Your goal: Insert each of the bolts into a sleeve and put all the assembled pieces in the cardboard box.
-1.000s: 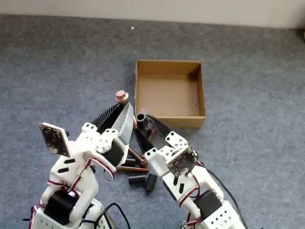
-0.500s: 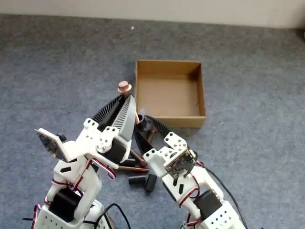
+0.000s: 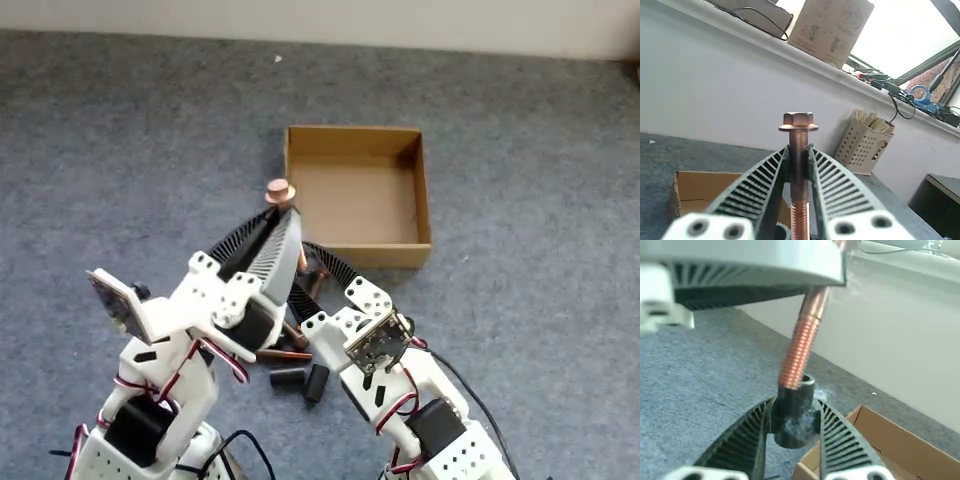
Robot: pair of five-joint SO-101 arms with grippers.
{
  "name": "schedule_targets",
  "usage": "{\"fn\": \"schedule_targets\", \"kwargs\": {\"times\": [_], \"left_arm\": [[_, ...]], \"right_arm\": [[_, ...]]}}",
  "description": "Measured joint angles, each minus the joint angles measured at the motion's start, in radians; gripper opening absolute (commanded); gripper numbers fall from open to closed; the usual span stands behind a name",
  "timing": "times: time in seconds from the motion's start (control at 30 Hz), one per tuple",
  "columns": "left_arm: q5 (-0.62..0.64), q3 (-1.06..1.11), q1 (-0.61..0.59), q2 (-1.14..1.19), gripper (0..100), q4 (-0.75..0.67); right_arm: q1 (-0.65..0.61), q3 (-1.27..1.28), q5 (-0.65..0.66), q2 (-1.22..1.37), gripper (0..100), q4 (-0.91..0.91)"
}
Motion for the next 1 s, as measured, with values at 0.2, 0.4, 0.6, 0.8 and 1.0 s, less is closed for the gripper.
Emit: {"fn": "schedule_targets", "kwargs": {"times": [0.2, 0.4, 0.6, 0.8, 1.0], "left_arm": [[0.000, 0.017, -0.052, 0.000, 0, -0.002], [0.000, 0.104, -0.057, -0.002, 0, -0.130], [-0.063, 0.190, -0.048, 0.000, 0, -0.250], [-0.072, 0.193, -0.048, 0.000, 0, -0.258], [-0.137, 0.167, -0.028, -0.012, 0, -0.143]], "right_arm": [[0.000, 0.000, 0.000, 0.000, 0.5, 0.000], [0.002, 0.000, 0.005, 0.002, 0.5, 0.000], [0.003, 0.000, 0.006, 0.000, 0.5, 0.000], [0.003, 0.000, 0.006, 0.000, 0.5, -0.002], [0.000, 0.000, 0.006, 0.002, 0.5, -0.002]]}}
